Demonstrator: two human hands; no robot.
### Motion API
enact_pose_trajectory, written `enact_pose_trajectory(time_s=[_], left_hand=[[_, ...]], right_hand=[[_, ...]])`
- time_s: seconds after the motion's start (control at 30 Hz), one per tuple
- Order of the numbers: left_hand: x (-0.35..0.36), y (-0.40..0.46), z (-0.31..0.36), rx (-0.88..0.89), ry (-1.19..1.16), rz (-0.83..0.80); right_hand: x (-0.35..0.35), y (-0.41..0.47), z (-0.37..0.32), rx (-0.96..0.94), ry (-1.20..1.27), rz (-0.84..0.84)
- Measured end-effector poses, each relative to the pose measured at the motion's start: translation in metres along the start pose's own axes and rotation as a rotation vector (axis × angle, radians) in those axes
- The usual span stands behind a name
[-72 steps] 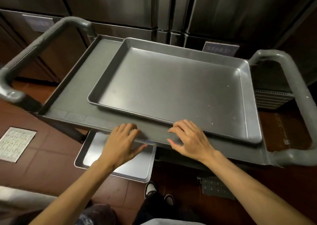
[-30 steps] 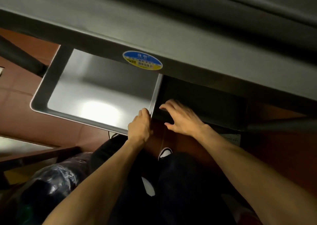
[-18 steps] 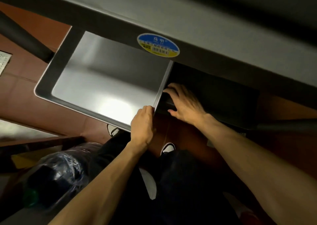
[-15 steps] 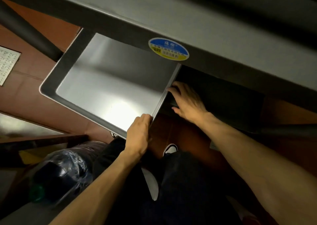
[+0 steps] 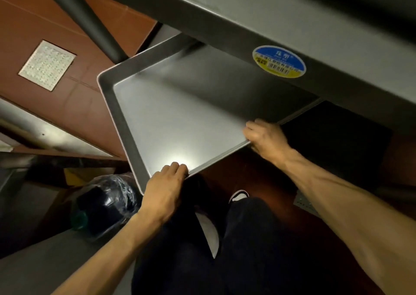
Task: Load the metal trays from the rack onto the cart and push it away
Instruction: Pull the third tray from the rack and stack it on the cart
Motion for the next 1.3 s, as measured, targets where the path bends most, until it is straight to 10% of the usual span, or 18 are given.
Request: enact_pose_trajectory(time_s=[1.3], left_hand=[[-0.259,-0.018,-0.019,0.465,0.443,-0.037]], right_hand=[[-0.213,-0.115,-0.110,0.379,-0.021,0.149]])
Point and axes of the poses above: each hand's wrist, its own y-axis towards the middle knuckle, its own x-axis out of the palm, z = x × y, the point moved 8 cm from there along y, towards the middle knuckle, and after that the axes turned 10 degrees about y, right-handed, at the moved point
